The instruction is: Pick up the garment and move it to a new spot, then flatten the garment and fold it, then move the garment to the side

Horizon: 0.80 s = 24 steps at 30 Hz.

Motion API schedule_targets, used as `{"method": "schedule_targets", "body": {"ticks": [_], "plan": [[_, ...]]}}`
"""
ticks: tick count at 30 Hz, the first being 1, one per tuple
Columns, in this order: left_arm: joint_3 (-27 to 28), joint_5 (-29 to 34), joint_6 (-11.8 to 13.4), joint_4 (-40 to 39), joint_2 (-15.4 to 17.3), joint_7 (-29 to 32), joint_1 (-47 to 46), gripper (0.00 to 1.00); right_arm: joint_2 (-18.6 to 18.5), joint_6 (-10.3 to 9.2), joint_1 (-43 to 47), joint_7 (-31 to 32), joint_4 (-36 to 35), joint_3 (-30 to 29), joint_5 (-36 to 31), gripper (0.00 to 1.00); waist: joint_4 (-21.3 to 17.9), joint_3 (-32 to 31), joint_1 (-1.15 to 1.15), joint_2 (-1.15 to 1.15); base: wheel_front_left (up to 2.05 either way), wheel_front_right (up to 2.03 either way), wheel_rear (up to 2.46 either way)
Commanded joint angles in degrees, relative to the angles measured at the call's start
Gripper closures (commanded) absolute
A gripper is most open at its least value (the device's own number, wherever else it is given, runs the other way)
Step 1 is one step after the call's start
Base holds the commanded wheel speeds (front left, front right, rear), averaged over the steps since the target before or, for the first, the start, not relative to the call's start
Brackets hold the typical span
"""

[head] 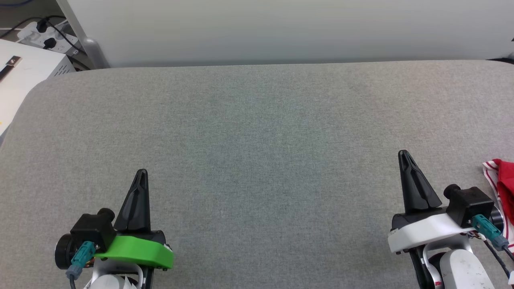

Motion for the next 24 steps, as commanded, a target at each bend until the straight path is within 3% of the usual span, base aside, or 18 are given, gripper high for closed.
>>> {"method": "schedule_targets", "body": {"ticks": [1,24], "plan": [[0.0,0.6,0.3,-0.2,-0.2,0.3,0.1,1.0,0.0,0.0,0.3,0.3,-0.2,-0.1,-0.4,1.0,0.0,-0.1,0.0,0.04,0.0,0.0,0.0],[0.0,3.0,1.7,-0.7,-0.7,3.0,0.3,1.0,0.0,-0.01,1.3,2.9,-1.0,-0.6,-2.0,1.0,0.4,-1.3,0.0,0.17,0.0,0.0,0.0]]}}
